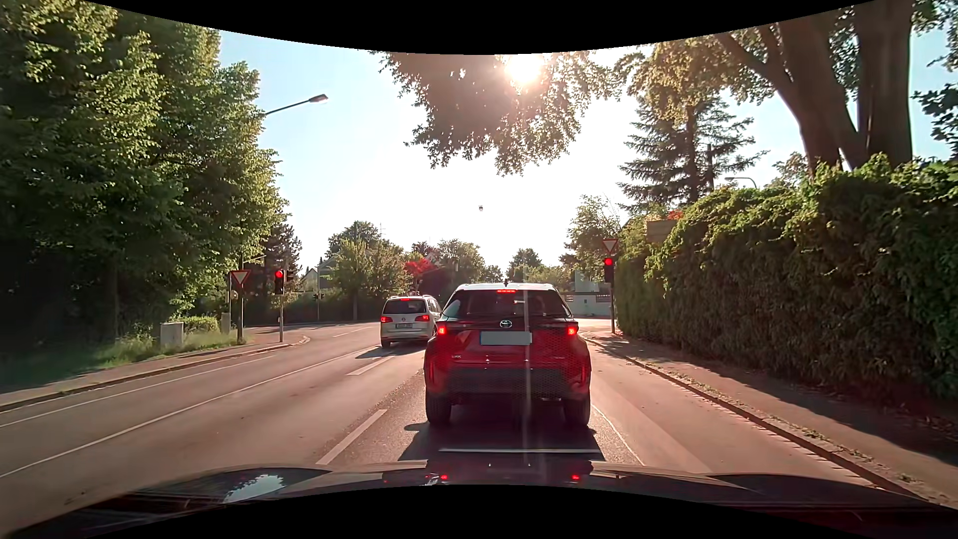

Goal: Follow the waypoints while adhering to traffic rules and regulations

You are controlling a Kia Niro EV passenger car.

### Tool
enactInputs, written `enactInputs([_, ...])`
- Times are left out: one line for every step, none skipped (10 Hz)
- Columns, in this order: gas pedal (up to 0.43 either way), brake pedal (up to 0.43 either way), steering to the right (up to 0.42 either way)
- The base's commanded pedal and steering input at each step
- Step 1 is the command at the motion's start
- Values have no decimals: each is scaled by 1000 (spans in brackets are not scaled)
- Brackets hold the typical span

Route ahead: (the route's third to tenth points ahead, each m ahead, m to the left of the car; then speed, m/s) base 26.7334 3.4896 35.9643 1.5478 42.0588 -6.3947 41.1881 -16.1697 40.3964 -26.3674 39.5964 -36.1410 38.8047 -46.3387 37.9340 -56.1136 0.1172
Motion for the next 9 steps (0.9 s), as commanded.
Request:
enactInputs([0,177,-7])
enactInputs([0,183,-7])
enactInputs([0,183,-7])
enactInputs([0,195,-8])
enactInputs([0,195,-8])
enactInputs([0,201,-7])
enactInputs([0,207,-7])
enactInputs([0,213,-7])
enactInputs([0,220,-7])
